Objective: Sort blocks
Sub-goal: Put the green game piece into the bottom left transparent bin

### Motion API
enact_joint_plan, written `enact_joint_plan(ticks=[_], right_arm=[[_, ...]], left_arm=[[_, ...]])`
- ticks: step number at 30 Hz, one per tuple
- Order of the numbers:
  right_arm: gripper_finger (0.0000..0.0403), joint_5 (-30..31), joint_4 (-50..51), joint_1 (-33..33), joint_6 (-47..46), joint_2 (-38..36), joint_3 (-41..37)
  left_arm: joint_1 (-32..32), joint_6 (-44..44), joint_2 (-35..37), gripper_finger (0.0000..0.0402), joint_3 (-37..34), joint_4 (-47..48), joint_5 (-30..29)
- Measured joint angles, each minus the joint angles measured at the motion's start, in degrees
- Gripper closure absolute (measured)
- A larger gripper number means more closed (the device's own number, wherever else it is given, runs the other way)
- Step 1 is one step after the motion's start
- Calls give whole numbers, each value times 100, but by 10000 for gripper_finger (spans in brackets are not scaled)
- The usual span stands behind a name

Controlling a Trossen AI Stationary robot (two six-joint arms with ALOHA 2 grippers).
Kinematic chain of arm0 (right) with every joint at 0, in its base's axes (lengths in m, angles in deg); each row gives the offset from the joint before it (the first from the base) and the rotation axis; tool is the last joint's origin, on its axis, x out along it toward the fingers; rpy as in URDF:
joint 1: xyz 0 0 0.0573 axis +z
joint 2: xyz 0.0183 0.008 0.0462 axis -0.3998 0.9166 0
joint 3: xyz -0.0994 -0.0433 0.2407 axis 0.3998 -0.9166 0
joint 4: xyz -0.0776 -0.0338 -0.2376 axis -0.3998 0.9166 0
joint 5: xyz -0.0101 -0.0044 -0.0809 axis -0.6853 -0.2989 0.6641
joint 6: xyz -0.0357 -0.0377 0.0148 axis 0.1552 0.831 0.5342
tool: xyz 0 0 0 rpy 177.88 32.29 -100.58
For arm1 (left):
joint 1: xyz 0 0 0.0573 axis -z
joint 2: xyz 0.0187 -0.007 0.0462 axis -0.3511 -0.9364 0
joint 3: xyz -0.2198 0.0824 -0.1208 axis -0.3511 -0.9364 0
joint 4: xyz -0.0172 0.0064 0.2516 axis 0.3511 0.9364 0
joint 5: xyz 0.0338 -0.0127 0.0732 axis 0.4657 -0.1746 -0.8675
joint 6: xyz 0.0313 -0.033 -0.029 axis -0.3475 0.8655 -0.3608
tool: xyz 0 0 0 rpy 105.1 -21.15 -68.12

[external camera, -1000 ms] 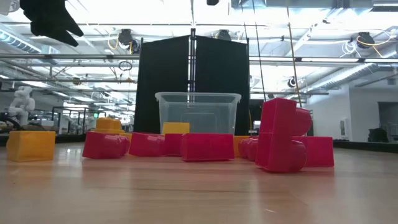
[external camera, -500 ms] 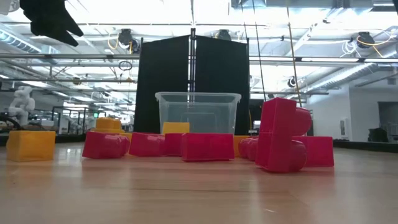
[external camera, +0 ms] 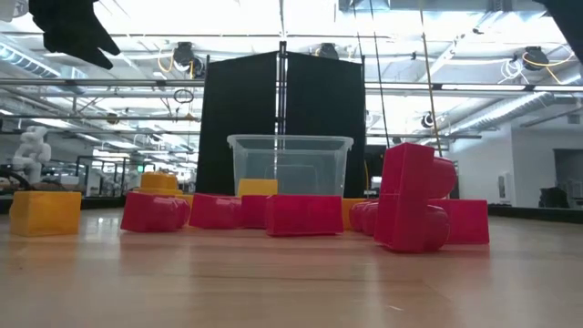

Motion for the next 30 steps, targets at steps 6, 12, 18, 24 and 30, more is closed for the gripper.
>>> enact_joint_plan(ticks=[6, 12, 18, 24, 30], right_arm=[[253, -155, -24, 121, -109, 447, 308], [253, -295, -259, 229, -171, 635, 335], [253, -298, -232, 311, -136, 639, 335], [253, -260, -245, 355, -129, 639, 335], [253, -154, -255, 387, -127, 639, 335]], left_arm=[[-1, -5, 0, 114, 0, -1, 0], [-1, -114, 0, 114, 0, -3, 0], [1, -112, 0, 114, 0, -3, 0], [1, -108, 0, 114, 0, -3, 0], [1, -105, 1, 114, 0, -3, 0]])
